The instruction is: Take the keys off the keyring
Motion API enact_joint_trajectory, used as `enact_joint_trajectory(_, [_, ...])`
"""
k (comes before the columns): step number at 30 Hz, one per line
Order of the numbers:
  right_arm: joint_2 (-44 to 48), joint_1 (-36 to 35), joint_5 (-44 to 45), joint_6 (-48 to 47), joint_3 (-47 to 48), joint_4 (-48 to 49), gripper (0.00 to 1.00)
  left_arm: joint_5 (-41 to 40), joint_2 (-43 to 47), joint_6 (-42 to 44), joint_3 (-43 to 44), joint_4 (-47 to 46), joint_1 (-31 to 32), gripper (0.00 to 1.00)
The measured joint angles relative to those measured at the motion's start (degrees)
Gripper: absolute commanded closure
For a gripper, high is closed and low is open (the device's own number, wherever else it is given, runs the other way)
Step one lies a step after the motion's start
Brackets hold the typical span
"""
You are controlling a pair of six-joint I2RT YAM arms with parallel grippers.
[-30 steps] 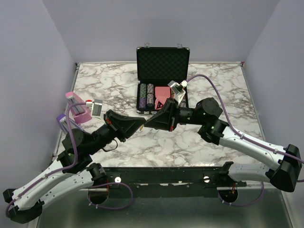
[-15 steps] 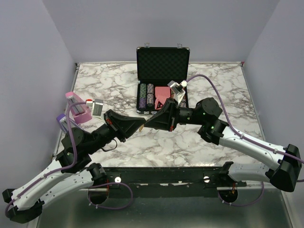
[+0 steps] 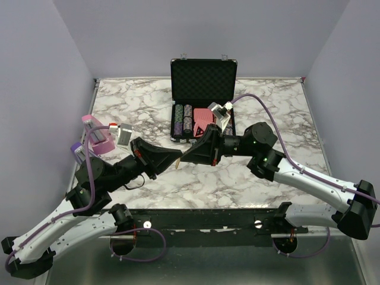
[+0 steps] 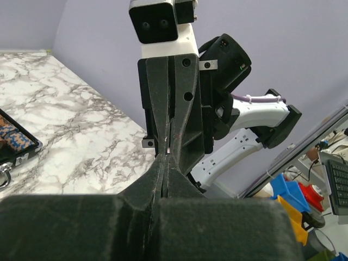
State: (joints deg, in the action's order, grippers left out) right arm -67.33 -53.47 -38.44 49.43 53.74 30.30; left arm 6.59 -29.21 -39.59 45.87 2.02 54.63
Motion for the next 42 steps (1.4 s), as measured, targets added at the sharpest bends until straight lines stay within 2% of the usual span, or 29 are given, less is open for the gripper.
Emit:
enact_joint_trajectory(24, [-1.4, -1.0, -2.9, -1.0, 0.8, 0.5, 0.99, 4.2, -2.2, 6.0, 6.3, 9.1, -0.3, 1.00])
enact_joint_trajectory(42, [-2.1, -2.7, -7.0, -4.5, 3.1, -4.1, 0.99, 10.0, -4.3, 11.1, 12.4, 18.1, -0.3, 0.98])
